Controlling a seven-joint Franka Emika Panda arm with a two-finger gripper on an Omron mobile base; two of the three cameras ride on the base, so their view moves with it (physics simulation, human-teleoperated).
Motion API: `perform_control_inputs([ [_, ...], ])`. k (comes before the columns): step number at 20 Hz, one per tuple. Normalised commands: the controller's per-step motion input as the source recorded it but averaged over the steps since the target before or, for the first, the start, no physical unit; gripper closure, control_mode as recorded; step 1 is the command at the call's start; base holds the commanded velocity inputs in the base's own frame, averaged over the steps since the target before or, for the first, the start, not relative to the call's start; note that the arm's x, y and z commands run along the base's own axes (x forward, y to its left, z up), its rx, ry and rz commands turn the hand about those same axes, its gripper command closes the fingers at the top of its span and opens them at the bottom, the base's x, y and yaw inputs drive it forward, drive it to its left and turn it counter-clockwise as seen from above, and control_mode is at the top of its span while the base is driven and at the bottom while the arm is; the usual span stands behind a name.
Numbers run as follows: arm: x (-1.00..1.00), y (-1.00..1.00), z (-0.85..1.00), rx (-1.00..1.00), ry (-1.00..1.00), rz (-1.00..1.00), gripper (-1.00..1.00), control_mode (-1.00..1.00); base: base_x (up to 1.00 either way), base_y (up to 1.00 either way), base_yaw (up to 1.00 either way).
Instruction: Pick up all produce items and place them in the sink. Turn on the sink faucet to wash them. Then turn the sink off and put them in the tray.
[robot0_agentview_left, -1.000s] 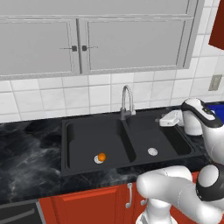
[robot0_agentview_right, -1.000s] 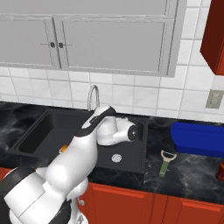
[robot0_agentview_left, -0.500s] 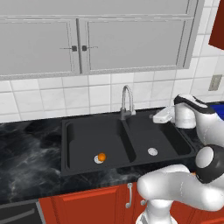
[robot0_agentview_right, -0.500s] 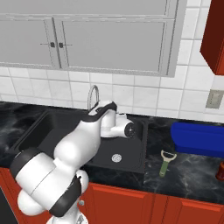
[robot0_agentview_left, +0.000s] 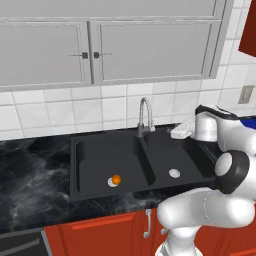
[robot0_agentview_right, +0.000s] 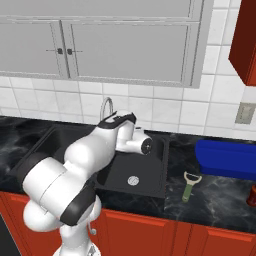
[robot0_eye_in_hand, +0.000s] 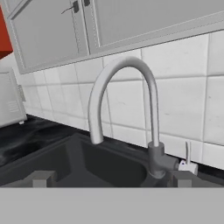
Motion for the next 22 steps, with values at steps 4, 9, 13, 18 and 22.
perform_control_inputs([
  [4, 0.18, 0.00, 0.00, 0.00, 0.00, 0.00, -1.00, -1.00, 0.00, 0.00, 0.00],
  [9, 0.11, -0.02, 0.00, 0.00, 0.00, 0.00, -1.00, -1.00, 0.00, 0.00, 0.00],
  [13, 0.00, -0.22, 0.00, 0.03, 0.00, 0.00, -1.00, -1.00, 0.00, 0.00, 0.00],
  [18, 0.03, -0.37, -0.01, 0.03, 0.00, 0.00, -1.00, -1.00, 0.00, 0.00, 0.00],
  [22, 0.14, -0.21, -0.09, 0.00, 0.00, 0.00, -1.00, -1.00, 0.00, 0.00, 0.00],
])
